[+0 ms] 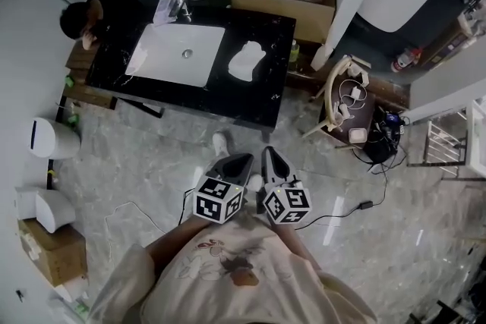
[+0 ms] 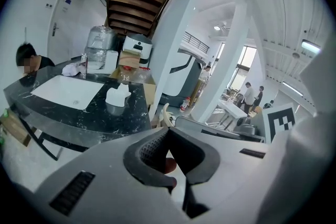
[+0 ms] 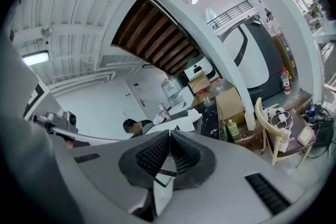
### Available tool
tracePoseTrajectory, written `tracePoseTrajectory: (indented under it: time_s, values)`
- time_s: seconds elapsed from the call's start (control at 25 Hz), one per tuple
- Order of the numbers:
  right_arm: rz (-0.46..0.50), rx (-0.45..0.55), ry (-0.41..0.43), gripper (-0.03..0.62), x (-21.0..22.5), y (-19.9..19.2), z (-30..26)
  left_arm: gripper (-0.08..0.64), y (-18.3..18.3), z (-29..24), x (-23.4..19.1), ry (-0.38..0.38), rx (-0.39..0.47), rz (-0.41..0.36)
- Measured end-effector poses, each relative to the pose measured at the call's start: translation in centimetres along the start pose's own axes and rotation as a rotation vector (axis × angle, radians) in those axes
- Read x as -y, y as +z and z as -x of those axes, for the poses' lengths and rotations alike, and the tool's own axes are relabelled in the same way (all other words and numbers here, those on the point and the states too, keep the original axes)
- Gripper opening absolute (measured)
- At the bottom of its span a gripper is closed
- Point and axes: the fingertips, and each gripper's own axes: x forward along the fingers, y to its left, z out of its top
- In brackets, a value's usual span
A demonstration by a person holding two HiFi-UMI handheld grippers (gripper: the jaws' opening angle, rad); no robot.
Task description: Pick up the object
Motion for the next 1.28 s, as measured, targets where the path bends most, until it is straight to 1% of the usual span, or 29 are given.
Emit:
tracePoseTrajectory:
  time_s: [0.12,0.32,0.48,0.76,0.96,1.28]
  values:
    - [-0.011,0.01,-0.012,0.02,0.3,0.3,-0.4,0.014,0.6,-0.3,0.0,-0.008,-0.002,-0.016]
    - [0.013,0.018,0.009,0.02,-0.2,1.1,-1.6,0.014,1.4,-1.2,-0.9,-0.021,-0.011,-0.012]
    - [0.014,0.003,-0.015,0.02,0.1,0.7,-2.8,0.014,1.6,-2.0,-1.8,-0.04,-0.024,-0.006]
    - [0.014,-0.03,-0.041,0.02,0.3,0.9,-6.6,0.014,3.6,-3.2,-5.8,-0.038,-0.026,0.031]
    - [0.022,-0.038,-0.061,0.02,0.2,1.2,-9.5,0.014,4.7,-4.4,-8.3,-0.054,-0.037,0.038]
    - [0.02,-0.038,-0.113,0.02,0.6,2.8,-14.2,0.014,8.2,-6.4,-12.0,-0.093,-0.042,0.037]
